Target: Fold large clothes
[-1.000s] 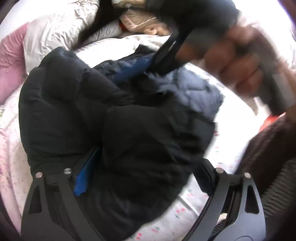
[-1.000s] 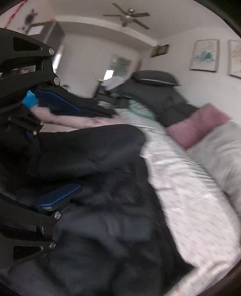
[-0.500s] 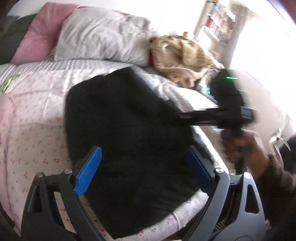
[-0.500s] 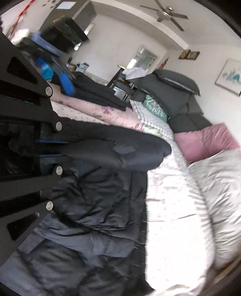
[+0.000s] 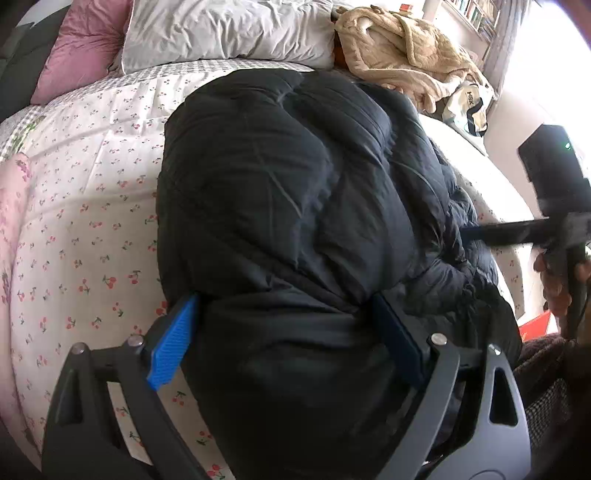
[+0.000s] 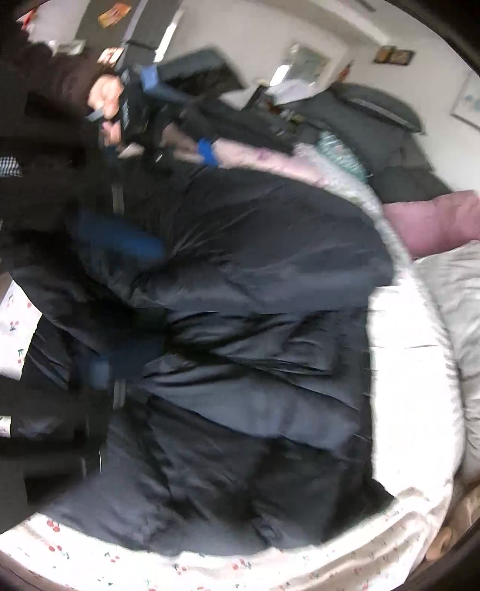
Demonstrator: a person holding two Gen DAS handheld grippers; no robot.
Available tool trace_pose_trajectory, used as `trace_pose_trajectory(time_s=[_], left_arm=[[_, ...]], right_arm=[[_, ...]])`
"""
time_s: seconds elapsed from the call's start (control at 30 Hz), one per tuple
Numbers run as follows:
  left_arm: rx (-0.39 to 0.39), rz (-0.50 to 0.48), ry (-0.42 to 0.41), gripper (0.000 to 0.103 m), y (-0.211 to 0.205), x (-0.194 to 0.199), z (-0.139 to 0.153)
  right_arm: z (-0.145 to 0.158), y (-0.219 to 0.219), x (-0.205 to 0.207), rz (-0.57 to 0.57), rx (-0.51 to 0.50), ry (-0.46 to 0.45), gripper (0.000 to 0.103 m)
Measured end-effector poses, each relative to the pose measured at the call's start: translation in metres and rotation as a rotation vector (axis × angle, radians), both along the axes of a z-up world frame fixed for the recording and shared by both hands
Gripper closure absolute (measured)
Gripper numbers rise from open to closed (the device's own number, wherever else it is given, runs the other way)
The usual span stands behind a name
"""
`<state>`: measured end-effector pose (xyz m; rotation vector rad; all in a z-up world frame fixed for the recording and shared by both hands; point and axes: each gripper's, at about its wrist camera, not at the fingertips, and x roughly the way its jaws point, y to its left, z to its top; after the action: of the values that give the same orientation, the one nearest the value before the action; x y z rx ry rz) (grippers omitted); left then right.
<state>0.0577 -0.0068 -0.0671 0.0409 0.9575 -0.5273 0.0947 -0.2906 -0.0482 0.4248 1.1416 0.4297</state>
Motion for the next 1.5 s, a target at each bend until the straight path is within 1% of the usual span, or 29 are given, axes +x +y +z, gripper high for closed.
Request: trace_pose_trajectory(time_s=[0.03,0.1,0.17,0.23,0.27,0.33,0.4,0.43,0.47,0.5,0.53,0.57,0.63,0.73,0.77,0.83,0.93,0.97,1.0,1.03,1.07,1.1,1.13,1.2,1.27,1.3,1.33,1.43,1.5], left_arm=[[-0.001,0.003,0.001,0.011,0.001,0.001,0.0],[-0.001,0.005,0.002,0.011,0.001,0.004,-0.002],[0.003,0.007,0.0,0.011,0.0,0.004,-0.001],[0.009,0.009,-0.002,0.011,-0.002,0.004,-0.001],[0.012,0.01,-0.003,0.011,-0.002,0.004,-0.001],[0.019,0.014,-0.009,0.011,-0.004,0.002,0.0],[0.023,0.024,-0.014,0.011,-0.006,0.002,0.0],[0.028,0.035,-0.017,0.011,-0.007,0.002,0.001],[0.03,0.048,-0.019,0.011,-0.006,0.003,0.003],[0.026,0.055,-0.018,0.011,-0.006,0.004,0.005],[0.014,0.06,-0.021,0.011,-0.004,0.005,0.009],[-0.008,0.06,-0.027,0.011,-0.002,0.006,0.014],[-0.083,0.067,-0.062,0.011,0.004,0.005,0.031],[-0.154,0.086,-0.102,0.011,0.011,0.006,0.047],[-0.168,0.089,-0.105,0.011,0.012,0.007,0.049],[-0.178,0.092,-0.09,0.011,0.01,0.012,0.046],[-0.154,0.07,-0.028,0.011,-0.003,0.019,0.029],[-0.137,0.059,-0.012,0.011,-0.008,0.02,0.022],[-0.119,0.046,-0.001,0.011,-0.014,0.02,0.017],[-0.099,0.032,0.009,0.011,-0.02,0.019,0.012],[-0.081,0.016,0.017,0.011,-0.026,0.018,0.006],[-0.066,0.007,0.024,0.011,-0.032,0.017,0.001],[-0.054,0.001,0.029,0.011,-0.036,0.017,-0.002],[-0.037,0.005,0.011,0.011,-0.042,0.014,0.001],[-0.028,0.011,-0.031,0.011,-0.044,0.011,0.009],[-0.025,0.013,-0.066,0.011,-0.046,0.008,0.016],[-0.021,0.014,-0.103,0.011,-0.049,0.005,0.023],[-0.017,0.005,-0.161,0.011,-0.057,0.005,0.035],[-0.015,0.009,-0.171,0.011,-0.066,0.007,0.036]], right_arm=[[0.004,-0.004,0.002,-0.041,-0.013,-0.02,0.014],[0.003,-0.012,0.004,-0.087,-0.003,-0.017,0.013],[-0.012,-0.015,0.002,-0.116,0.046,0.049,0.013],[-0.028,-0.003,0.008,-0.132,0.095,0.109,0.013],[-0.033,0.008,0.017,-0.125,0.12,0.118,0.013],[-0.028,0.031,0.023,-0.1,0.148,0.095,0.013],[-0.023,0.053,0.03,-0.07,0.127,0.042,0.014],[-0.017,0.064,0.034,-0.055,0.09,0.002,0.024],[-0.012,0.072,0.038,-0.036,0.043,-0.027,0.054],[-0.007,0.075,0.042,-0.017,0.02,-0.049,0.068],[0.0,0.077,0.046,-0.016,0.029,-0.075,0.076],[0.007,0.076,0.048,-0.015,0.033,-0.097,0.081],[0.027,0.067,0.045,0.002,0.056,-0.157,0.083],[0.054,0.039,0.034,-0.014,0.046,-0.242,0.083],[0.058,0.027,0.03,-0.024,0.047,-0.253,0.083],[0.059,-0.001,0.023,-0.056,0.052,-0.252,0.083],[0.044,-0.048,0.014,-0.115,0.042,-0.197,0.081],[0.036,-0.07,0.009,-0.142,0.037,-0.165,0.075],[0.027,-0.081,0.007,-0.17,0.022,-0.131,0.071],[0.015,-0.094,0.005,-0.202,-0.013,-0.087,0.058],[0.004,-0.105,0.002,-0.226,-0.05,-0.046,0.039],[-0.005,-0.109,0.0,-0.246,-0.078,-0.014,0.033],[-0.006,-0.112,-0.001,-0.253,-0.085,-0.004,0.029],[0.003,-0.115,-0.006,-0.277,-0.107,0.0,0.029],[0.024,-0.114,-0.017,-0.325,-0.181,-0.059,0.029],[0.037,-0.11,-0.022,-0.339,-0.219,-0.107,0.029],[0.055,-0.104,-0.03,-0.343,-0.249,-0.184,0.029],[0.086,-0.08,-0.04,-0.314,-0.263,-0.327,0.028],[0.093,-0.06,-0.04,-0.267,-0.272,-0.368,0.027]])
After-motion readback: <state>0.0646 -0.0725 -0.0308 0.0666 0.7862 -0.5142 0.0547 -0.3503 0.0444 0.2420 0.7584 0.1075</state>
